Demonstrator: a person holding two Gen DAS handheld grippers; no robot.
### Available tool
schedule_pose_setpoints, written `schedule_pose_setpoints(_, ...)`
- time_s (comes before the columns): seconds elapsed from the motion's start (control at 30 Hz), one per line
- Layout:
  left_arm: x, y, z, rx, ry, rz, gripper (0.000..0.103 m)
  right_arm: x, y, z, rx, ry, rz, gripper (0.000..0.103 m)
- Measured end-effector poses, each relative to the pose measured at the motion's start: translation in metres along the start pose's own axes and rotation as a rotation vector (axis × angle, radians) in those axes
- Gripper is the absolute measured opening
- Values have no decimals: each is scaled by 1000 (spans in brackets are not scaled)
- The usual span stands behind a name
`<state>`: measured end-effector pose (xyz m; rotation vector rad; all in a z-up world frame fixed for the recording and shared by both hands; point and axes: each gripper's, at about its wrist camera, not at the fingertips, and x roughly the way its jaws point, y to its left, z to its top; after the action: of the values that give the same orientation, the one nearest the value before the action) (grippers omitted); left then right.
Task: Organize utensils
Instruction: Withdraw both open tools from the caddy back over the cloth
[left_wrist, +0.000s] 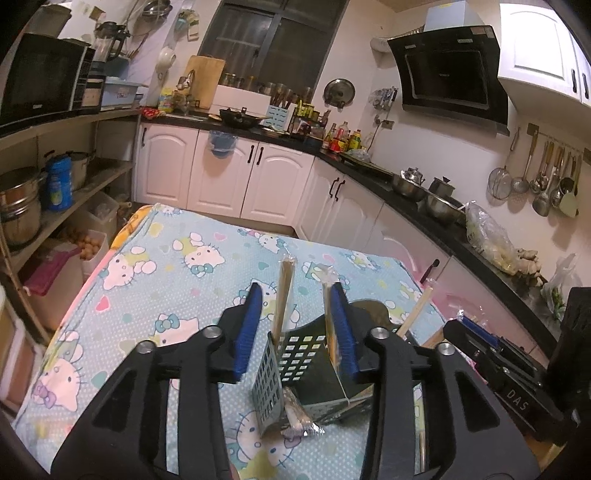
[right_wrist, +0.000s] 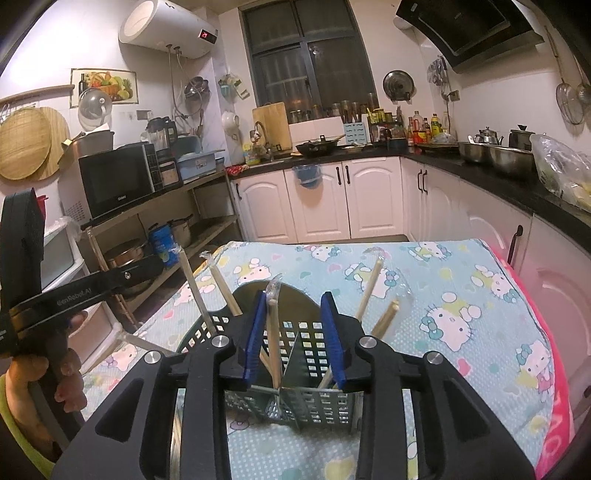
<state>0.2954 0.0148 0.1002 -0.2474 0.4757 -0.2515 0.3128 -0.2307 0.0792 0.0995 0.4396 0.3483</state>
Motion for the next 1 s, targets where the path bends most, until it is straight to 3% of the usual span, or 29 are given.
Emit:
schedule_pose_setpoints(0.4,-25,-2,-2,-21,-20,-1,58,-19,1,-11,-13,4,-11,32)
schedule_pose_setpoints(0.57,-34,-2,-5,-31,-20,-7,77,-25,4,-11,-15,7,-15,34)
schedule_pose_setpoints(0.87,-54,2,-17,-53,-24,-1,91,-43,8,-22,-29,15,-28,42)
schedule_pose_setpoints(1.0,-61,6,-25,-66,-17,7,91,-48,10,-25,-31,20,-29,46)
